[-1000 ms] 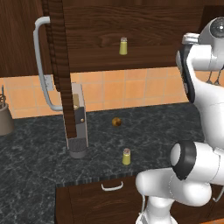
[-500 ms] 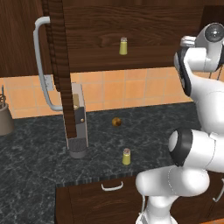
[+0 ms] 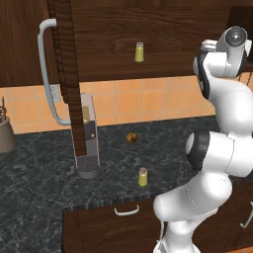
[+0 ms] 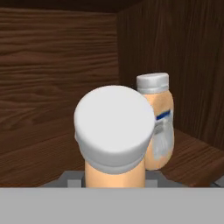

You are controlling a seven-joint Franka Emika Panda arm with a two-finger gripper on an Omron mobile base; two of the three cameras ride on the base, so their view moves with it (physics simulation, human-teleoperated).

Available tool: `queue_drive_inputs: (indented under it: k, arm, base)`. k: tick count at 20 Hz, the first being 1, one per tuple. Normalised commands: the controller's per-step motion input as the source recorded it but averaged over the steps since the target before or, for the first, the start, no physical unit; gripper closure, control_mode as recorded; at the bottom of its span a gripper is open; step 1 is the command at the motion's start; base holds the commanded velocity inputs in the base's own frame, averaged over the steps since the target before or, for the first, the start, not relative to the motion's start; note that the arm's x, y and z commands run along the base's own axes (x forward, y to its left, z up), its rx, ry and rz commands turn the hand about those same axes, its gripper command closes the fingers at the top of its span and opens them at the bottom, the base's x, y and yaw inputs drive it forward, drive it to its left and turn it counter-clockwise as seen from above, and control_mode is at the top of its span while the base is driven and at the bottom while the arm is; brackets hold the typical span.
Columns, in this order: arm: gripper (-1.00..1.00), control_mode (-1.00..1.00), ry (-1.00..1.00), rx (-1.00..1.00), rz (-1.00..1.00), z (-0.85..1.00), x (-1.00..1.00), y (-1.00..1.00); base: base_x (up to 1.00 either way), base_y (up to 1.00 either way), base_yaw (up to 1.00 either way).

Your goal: Put the shaker and condiment bottle from the counter next to their counterparts in the cabinet.

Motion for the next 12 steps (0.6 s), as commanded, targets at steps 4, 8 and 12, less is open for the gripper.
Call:
queue_drive_inputs:
  k: [4,8,12]
  arm:
    - [1.00,-1.00,0.00,0.00,0.00,-0.07,0.32,-0.29]
    - [1.00,-1.00,0.00,0.00,0.00,-0.04,0.20,-0.14]
    - [1.00,-1.00,0.01,-0.01,0.01,-0.20,0.14,0.03]
  base:
    - [0.00,0.00,0.00]
    - [0.00,0.00,0.00]
    - [0.00,0.00,0.00]
